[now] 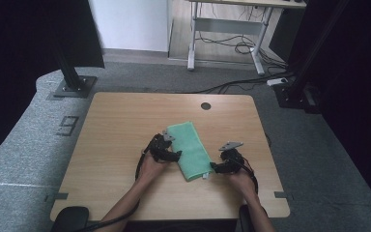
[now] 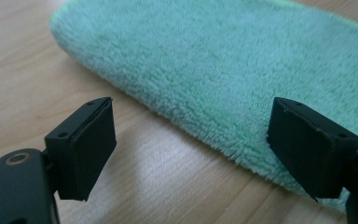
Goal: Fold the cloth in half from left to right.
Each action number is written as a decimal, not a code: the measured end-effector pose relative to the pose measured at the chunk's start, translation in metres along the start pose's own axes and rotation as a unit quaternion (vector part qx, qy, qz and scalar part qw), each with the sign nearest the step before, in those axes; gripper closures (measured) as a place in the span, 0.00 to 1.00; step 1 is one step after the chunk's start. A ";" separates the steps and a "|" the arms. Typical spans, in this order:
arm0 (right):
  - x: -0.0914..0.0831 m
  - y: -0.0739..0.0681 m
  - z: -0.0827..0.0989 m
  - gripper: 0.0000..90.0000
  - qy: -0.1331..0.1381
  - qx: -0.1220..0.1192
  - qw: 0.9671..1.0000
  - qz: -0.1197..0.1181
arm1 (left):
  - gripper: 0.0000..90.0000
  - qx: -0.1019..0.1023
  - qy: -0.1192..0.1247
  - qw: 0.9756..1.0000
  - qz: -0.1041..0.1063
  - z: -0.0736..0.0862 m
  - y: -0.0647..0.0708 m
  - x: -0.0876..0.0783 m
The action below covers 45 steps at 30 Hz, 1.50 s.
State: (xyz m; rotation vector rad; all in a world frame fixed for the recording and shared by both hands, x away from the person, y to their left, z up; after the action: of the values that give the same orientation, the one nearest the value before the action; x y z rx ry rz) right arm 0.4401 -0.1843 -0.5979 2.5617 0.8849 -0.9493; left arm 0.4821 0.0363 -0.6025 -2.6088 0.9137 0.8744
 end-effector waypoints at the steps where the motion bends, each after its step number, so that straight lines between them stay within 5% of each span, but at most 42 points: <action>1: 0.000 0.000 0.000 0.32 0.001 0.001 1.000 0.000 | 0.17 -0.002 0.001 1.000 0.001 0.001 0.000 0.000; 8: 0.001 -0.011 0.001 0.32 0.004 0.004 1.000 -0.020 | 0.17 -0.001 -0.004 1.000 -0.006 0.002 -0.006 -0.002; 25: 0.015 -0.057 -0.013 0.31 0.008 -0.035 0.998 -0.060 | 0.17 -0.013 -0.002 1.000 -0.017 0.008 -0.035 -0.009; 36: 0.019 -0.068 -0.018 0.30 0.011 -0.044 0.997 -0.061 | 0.19 -0.008 0.018 1.000 0.019 0.023 -0.019 -0.050; 41: 0.020 -0.067 -0.019 0.30 0.009 -0.044 0.997 -0.057 | 0.18 0.005 0.006 0.999 0.032 0.034 -0.006 -0.055; 45: 0.021 -0.067 -0.020 0.30 0.010 -0.044 0.998 -0.054 | 0.17 0.019 -0.003 1.000 0.022 0.041 -0.005 -0.054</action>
State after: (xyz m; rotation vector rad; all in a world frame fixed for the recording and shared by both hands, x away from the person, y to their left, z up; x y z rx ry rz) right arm 0.4208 -0.1141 -0.5996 2.4763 1.0551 -0.8936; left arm 0.4328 0.0832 -0.6024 -2.5602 0.9808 0.8671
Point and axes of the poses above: each handheld gripper's, and its own axes: x roughly forward along the jaws, z roughly out of its underside, y roughly to its right, the point moved 8 cm from there along x, roughly forward along the jaws, and after that the axes turned 8 degrees about y, right-handed, at the moved point
